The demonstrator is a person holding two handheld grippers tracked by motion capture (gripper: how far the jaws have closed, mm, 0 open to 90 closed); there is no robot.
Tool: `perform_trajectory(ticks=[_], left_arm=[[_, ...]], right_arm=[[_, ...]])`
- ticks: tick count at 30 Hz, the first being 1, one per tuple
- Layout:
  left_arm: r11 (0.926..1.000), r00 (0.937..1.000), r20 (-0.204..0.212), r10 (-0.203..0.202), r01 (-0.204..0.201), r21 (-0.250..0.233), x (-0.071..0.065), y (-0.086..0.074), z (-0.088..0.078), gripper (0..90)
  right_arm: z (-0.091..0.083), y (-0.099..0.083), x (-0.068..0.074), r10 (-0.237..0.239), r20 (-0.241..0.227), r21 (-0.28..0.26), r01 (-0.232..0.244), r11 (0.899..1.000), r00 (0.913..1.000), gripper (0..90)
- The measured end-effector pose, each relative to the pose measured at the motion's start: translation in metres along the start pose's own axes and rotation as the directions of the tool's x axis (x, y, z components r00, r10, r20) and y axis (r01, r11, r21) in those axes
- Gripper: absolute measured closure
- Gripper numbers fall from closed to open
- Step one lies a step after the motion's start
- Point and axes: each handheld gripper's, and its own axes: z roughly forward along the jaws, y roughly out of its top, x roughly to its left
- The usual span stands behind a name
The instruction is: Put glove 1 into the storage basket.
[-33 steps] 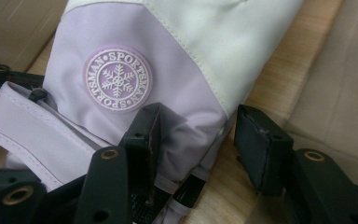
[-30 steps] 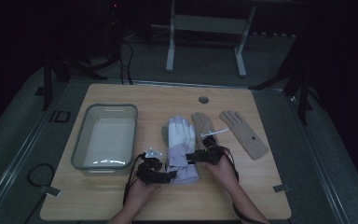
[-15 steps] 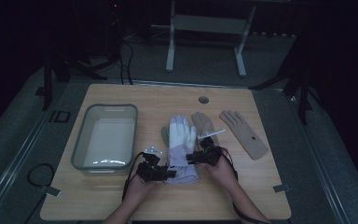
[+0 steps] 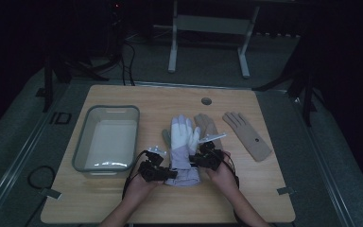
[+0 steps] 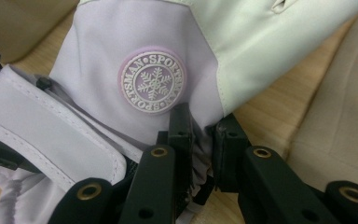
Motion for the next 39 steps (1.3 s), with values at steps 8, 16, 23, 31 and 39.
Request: perform_trajectory(ticks=[8, 16, 23, 31, 39], left_arm=[[0.9986, 0.9983, -0.023, 0.054, -0.054, -0.002, -0.007, 0.022, -0.023, 74.9], [0.9959, 0.9946, -0.051, 0.09, -0.089, 0.01, 0.0, 0.046, -0.059, 74.9], [0.9937, 0.9904, -0.082, 0.111, -0.109, 0.024, 0.011, 0.054, -0.09, 74.9], [0.9955, 0.9879, -0.123, 0.095, -0.095, 0.006, 0.027, 0.057, -0.138, 74.9], [0.9978, 0.9855, -0.158, 0.062, -0.058, 0.03, 0.055, 0.042, -0.188, 74.9]], right_arm=[[-0.019, 0.016, 0.005, 0.001, 0.004, -0.055, -0.001, 0.998, 1.0, 79.8], [-0.032, 0.053, 0.022, -0.029, 0.04, -0.106, 0.033, 0.994, 0.9988, 79.8], [-0.03, 0.08, 0.037, -0.047, 0.016, -0.115, 0.049, 0.992, 0.9988, 79.9], [-0.024, 0.12, 0.064, -0.07, -0.015, -0.144, 0.067, 0.987, 0.9975, 80.0], [0.0, 0.155, 0.105, -0.114, -0.052, -0.147, 0.106, 0.983, 0.9921, 80.0]])
